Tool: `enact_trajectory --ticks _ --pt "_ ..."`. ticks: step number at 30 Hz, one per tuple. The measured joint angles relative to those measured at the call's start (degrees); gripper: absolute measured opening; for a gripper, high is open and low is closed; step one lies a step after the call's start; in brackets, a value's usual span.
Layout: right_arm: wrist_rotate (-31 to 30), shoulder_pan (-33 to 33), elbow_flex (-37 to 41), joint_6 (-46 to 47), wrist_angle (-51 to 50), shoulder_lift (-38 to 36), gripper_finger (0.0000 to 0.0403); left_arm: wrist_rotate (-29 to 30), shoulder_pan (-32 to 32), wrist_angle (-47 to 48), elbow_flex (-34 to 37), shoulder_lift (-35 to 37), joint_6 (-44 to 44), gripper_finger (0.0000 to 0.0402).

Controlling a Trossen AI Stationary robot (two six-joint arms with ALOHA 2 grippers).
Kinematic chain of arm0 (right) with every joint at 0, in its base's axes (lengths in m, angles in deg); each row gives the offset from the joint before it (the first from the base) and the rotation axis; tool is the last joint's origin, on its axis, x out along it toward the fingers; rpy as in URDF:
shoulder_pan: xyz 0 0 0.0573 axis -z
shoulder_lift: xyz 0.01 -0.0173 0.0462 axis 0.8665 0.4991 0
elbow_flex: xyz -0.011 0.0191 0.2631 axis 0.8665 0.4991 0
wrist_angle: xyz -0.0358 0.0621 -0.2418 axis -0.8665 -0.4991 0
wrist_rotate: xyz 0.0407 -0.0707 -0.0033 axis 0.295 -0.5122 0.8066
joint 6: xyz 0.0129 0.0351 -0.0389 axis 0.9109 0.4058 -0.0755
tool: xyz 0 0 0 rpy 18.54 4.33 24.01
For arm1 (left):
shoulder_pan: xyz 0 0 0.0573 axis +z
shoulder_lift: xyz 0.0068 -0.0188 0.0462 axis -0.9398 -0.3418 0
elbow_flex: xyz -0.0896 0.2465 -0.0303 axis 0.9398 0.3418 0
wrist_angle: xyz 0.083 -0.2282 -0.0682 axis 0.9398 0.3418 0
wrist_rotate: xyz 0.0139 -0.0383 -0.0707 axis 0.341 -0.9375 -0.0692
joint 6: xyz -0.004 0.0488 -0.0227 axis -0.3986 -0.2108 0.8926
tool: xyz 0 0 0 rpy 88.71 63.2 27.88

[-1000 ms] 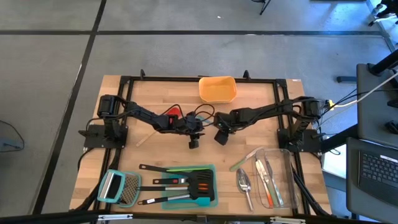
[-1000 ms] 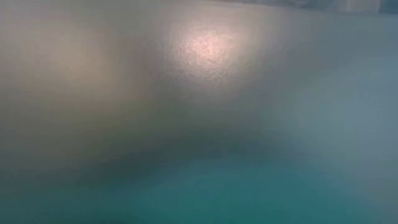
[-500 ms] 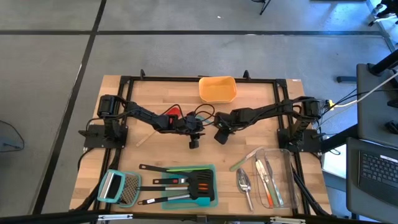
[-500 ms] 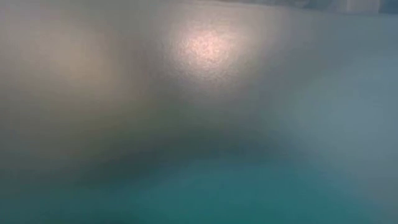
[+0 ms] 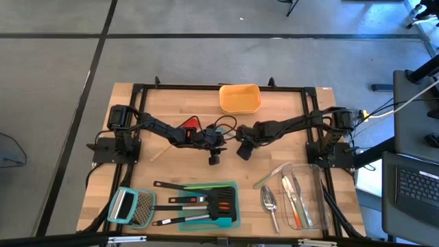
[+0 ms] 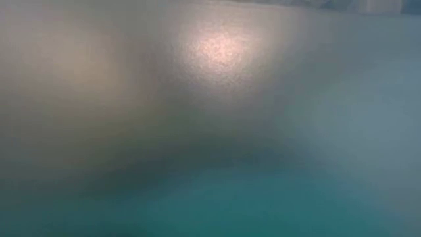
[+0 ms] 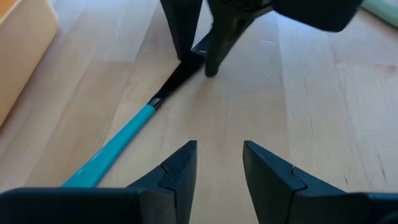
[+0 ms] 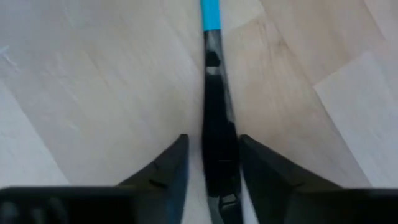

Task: Pick & Place Kitchen Items
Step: Put the blue table knife into the transparent bin

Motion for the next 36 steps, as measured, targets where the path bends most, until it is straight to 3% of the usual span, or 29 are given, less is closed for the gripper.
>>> enact_trajectory --ticks 6,11,15,23,28,36 --pt "0.6 0.3 0.0 1.7 -0.7 0.0 0.0046 -1.3 0.0 -0.5 0.0 0.0 0.0 0.0125" --pt "0.3 0.2 -0.7 4.7 -2.1 0.0 0.0007 -1.3 0.0 -0.5 0.0 0.0 0.0 0.0125" --pt "1.1 -0.1 -1.1 4.7 -3.0 -0.7 0.0002 -1.3 0.0 -0.5 -0.1 0.0 0.0 0.0125" --pt "8.8 -0.3 -1.0 3.4 -5.1 -1.9 0.0001 -1.3 -0.1 -0.5 -0.1 0.0 0.0 0.0125" --pt "9.2 -0.8 -0.7 3.2 -5.2 -2.6 0.0001 -1.3 -0.1 -0.5 -0.2 0.0 0.0 0.0125" --pt "4.6 -3.2 -0.6 2.9 -5.6 -3.7 0.0000 -1.0 -0.1 -0.5 -0.2 0.0 0.0 0.0125"
